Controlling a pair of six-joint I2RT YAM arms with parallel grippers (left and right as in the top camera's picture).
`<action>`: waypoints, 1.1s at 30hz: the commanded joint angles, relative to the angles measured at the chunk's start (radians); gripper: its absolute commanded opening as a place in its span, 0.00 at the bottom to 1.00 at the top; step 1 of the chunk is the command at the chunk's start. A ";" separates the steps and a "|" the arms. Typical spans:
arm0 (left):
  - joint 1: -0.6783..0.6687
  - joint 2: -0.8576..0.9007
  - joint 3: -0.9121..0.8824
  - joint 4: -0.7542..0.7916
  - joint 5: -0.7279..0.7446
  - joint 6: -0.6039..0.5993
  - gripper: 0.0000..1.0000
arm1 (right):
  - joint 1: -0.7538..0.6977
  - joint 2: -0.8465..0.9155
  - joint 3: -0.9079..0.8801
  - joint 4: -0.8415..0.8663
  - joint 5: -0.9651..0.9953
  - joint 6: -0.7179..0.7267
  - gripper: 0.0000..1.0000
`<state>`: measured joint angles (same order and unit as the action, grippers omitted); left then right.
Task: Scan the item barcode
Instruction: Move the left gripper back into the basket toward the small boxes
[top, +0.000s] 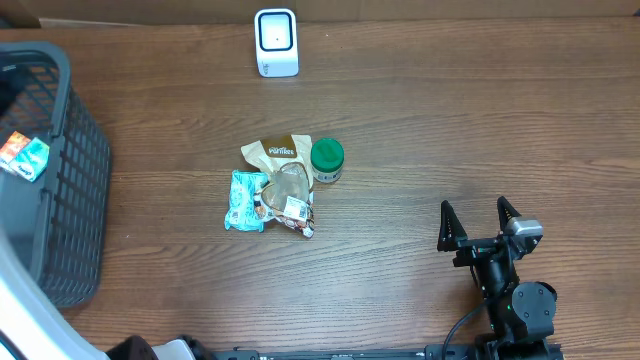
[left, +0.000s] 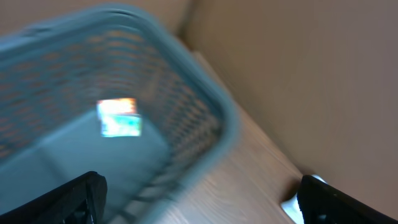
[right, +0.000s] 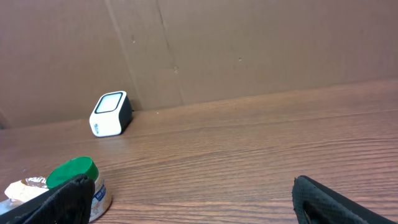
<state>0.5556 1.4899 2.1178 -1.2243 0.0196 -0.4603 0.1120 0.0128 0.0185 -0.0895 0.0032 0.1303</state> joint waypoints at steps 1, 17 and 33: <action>0.115 0.051 0.011 -0.014 0.003 0.021 1.00 | -0.003 -0.010 -0.010 0.005 -0.006 -0.001 1.00; 0.182 0.453 -0.004 -0.097 -0.204 0.186 0.77 | -0.003 -0.010 -0.010 0.005 -0.006 -0.001 1.00; 0.101 0.774 -0.004 0.169 -0.202 0.443 0.73 | -0.003 -0.010 -0.010 0.005 -0.006 -0.001 1.00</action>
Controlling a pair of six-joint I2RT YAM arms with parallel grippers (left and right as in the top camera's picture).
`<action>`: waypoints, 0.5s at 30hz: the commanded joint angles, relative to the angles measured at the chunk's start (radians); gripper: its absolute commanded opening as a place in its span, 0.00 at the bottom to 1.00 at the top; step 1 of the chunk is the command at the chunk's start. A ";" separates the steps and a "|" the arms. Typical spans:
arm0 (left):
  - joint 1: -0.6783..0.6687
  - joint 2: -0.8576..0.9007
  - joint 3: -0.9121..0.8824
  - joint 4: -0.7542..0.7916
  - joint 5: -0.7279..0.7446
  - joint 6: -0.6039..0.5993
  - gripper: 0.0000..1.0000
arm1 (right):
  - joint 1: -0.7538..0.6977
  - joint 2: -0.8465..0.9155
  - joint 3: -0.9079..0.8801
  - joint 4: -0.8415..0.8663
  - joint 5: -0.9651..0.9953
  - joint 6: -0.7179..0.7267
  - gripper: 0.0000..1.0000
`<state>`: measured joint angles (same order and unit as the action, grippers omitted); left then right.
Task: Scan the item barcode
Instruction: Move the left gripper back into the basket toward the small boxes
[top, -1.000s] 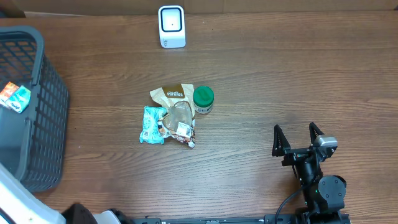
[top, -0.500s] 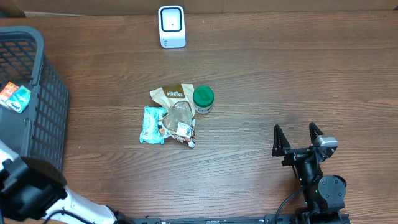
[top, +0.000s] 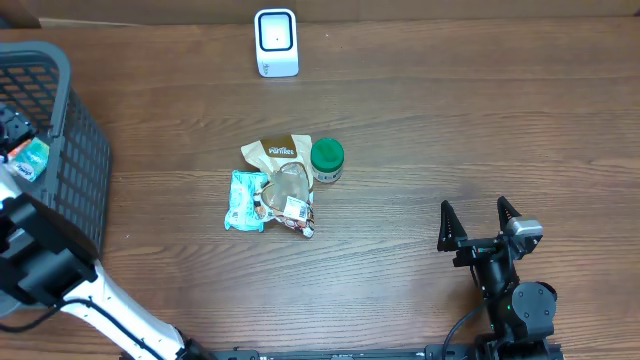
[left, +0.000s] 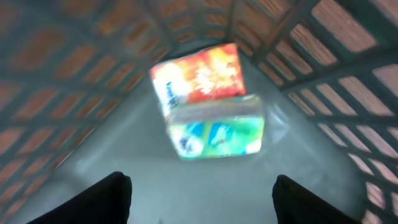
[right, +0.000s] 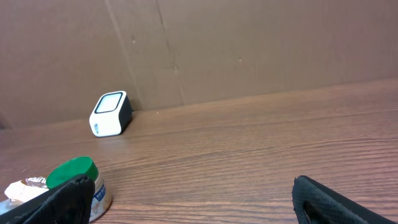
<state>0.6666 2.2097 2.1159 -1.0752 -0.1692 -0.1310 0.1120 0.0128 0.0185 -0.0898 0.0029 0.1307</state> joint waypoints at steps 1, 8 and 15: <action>-0.014 0.072 -0.002 0.032 -0.013 0.141 0.68 | -0.003 -0.010 -0.010 0.006 -0.005 -0.002 1.00; -0.023 0.161 -0.002 0.082 -0.013 0.171 0.64 | -0.003 -0.010 -0.010 0.006 -0.005 -0.001 1.00; -0.024 0.213 -0.002 0.091 -0.014 0.214 0.61 | -0.003 -0.010 -0.010 0.006 -0.005 -0.002 1.00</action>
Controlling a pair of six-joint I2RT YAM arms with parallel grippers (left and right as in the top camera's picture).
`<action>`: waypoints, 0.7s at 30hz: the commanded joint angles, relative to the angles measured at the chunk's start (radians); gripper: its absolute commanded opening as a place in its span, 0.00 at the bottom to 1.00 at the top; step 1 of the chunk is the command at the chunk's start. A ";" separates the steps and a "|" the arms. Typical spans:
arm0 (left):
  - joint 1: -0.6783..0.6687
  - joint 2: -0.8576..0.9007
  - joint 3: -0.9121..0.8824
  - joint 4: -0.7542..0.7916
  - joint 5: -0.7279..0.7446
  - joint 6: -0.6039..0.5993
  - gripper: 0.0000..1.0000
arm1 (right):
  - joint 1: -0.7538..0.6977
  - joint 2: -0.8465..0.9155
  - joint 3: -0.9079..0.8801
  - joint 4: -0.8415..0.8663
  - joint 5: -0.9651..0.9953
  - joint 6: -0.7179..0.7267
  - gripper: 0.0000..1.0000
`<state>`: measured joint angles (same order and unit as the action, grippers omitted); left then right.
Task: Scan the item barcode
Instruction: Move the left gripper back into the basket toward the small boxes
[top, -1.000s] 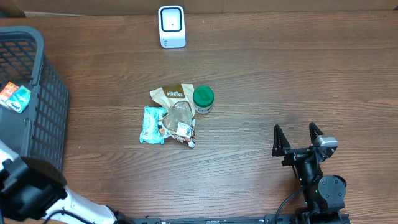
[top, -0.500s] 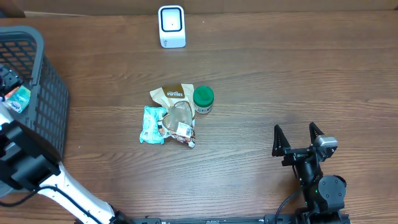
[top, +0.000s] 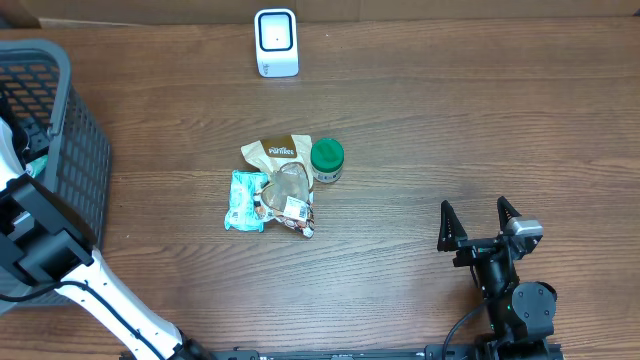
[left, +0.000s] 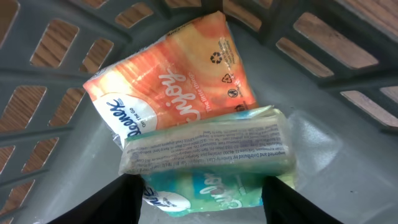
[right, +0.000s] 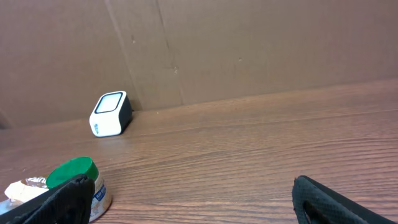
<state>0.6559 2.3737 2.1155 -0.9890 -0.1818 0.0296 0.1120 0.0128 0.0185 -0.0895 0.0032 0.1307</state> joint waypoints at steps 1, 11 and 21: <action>-0.014 0.054 -0.002 0.003 -0.001 0.053 0.59 | -0.003 -0.010 -0.010 0.005 -0.006 -0.002 1.00; -0.015 0.060 -0.002 -0.041 -0.001 0.046 0.04 | -0.003 -0.010 -0.010 0.005 -0.006 -0.001 1.00; -0.015 0.003 0.003 -0.113 -0.001 -0.145 0.04 | -0.003 -0.010 -0.010 0.005 -0.006 -0.002 1.00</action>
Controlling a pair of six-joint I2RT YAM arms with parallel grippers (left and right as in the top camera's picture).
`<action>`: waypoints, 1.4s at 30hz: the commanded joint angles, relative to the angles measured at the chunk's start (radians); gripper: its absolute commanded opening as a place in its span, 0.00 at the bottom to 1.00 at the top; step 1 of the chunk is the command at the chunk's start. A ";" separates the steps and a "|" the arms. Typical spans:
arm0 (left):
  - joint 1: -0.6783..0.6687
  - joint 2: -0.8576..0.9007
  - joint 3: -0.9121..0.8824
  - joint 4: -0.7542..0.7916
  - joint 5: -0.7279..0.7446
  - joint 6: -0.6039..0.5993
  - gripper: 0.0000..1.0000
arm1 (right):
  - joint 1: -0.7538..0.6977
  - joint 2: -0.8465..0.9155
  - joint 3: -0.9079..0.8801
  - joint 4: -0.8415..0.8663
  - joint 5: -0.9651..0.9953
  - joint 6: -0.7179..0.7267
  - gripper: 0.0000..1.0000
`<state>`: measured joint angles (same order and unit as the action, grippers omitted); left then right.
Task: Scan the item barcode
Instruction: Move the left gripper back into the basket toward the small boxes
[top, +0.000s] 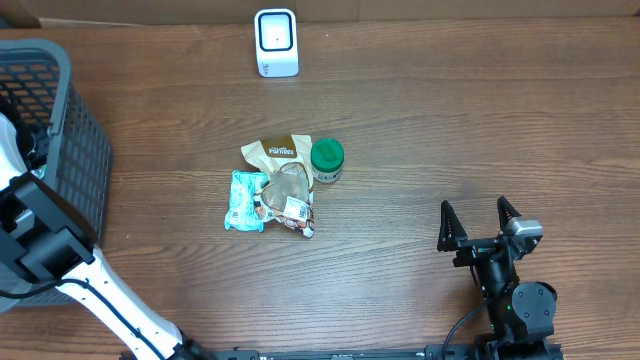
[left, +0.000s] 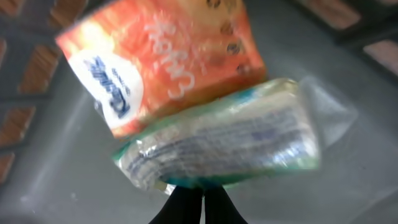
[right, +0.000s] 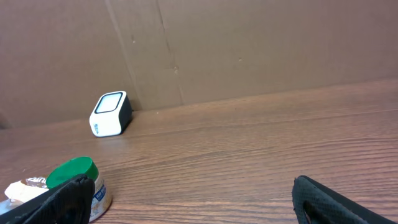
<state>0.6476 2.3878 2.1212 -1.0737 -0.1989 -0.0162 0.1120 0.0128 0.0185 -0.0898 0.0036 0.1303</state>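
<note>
Inside the dark basket (top: 75, 160), my left gripper (left: 203, 198) has its two black fingers pressed together on the lower edge of a green and clear packet (left: 217, 146). That packet lies against an orange packet (left: 168, 56); the view is blurred. From overhead the left arm (top: 40, 250) reaches into the basket and hides the gripper. The white scanner (top: 276, 42) stands at the table's far edge and shows too as the scanner (right: 111, 114). My right gripper (top: 480, 225) stands open at the front right with nothing in it.
A small pile lies mid-table: a brown pouch (top: 275, 152), a green-lidded jar (top: 327, 158), a teal packet (top: 245, 200) and a clear packet (top: 291, 198). A cardboard wall (right: 249, 43) runs behind the table. The basket's grid walls (left: 37, 68) close in around the left gripper.
My left gripper was open astride the green packet; now its fingers are shut together on that packet's lower edge, and the packets have shifted a little in view. The right arm is unchanged.
The left wrist first looked at the basket from outside, gripper open. Then it was down inside, open over the orange and green packets, then close above them with fingers either side. Now it is shut on the green packet. The right gripper stayed open and still.
</note>
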 joint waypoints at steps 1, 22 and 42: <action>-0.007 -0.018 -0.002 -0.042 0.016 -0.127 0.04 | -0.003 -0.010 -0.010 0.006 -0.006 -0.001 1.00; -0.007 -0.066 0.113 -0.112 0.016 -0.040 0.51 | -0.003 -0.010 -0.010 0.006 -0.006 -0.001 1.00; -0.008 -0.053 -0.021 0.153 0.175 0.462 0.79 | -0.003 -0.010 -0.010 0.006 -0.006 -0.001 1.00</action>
<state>0.6498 2.3585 2.1059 -0.9157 -0.0704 0.3725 0.1120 0.0128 0.0185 -0.0898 0.0032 0.1303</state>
